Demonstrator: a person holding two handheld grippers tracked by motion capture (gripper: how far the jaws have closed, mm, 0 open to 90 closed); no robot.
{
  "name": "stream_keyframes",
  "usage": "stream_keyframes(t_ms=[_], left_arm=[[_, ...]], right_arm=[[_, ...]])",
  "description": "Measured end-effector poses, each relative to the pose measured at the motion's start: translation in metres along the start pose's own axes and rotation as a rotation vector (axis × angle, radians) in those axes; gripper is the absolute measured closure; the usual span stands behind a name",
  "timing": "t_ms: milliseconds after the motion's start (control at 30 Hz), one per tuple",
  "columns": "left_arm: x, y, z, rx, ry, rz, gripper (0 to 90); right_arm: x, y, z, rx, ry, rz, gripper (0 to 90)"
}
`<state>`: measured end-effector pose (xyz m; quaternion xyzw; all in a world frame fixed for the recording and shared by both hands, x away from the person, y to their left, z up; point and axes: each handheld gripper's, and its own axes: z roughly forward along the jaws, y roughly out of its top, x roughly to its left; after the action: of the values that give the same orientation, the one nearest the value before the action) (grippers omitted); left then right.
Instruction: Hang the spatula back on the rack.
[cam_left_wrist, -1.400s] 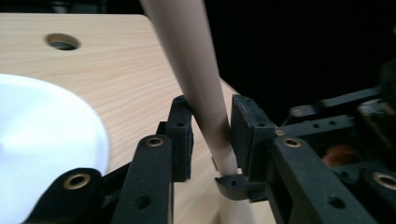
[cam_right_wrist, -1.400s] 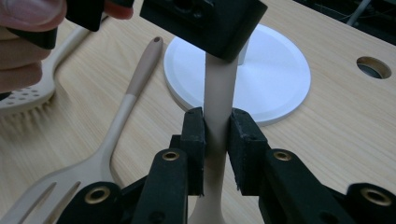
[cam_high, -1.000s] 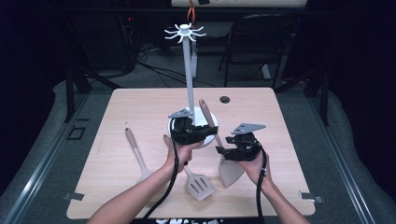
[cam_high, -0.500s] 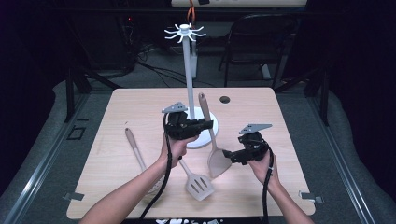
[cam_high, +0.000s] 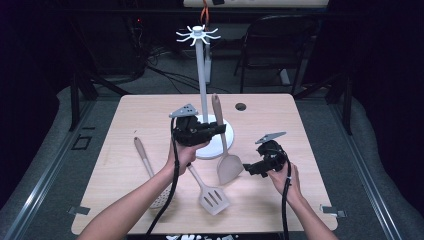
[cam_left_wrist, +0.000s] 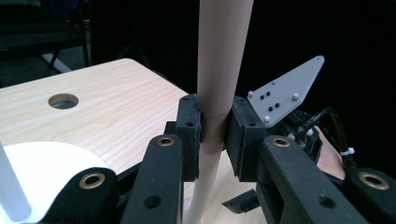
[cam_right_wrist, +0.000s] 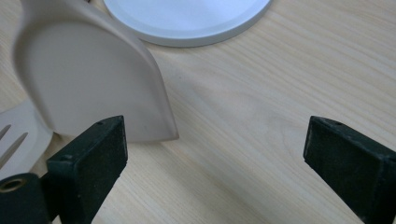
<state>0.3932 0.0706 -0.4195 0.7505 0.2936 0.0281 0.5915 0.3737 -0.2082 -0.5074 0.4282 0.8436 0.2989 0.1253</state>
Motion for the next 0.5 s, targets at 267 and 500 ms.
stream_keyframes(t_ms=[267,500], left_arm=[[0.002,0.006,-0.006,0.008,0.011,0.03,76.2],[0.001,0.01,-0.011,0.013,0.02,0.062,76.2]], right_arm=[[0.002,-0.001,0.005,0.038,-0.036,-0.035,1.5],[0.002,0.0,0.008,0.062,-0.048,-0.05,0.0]])
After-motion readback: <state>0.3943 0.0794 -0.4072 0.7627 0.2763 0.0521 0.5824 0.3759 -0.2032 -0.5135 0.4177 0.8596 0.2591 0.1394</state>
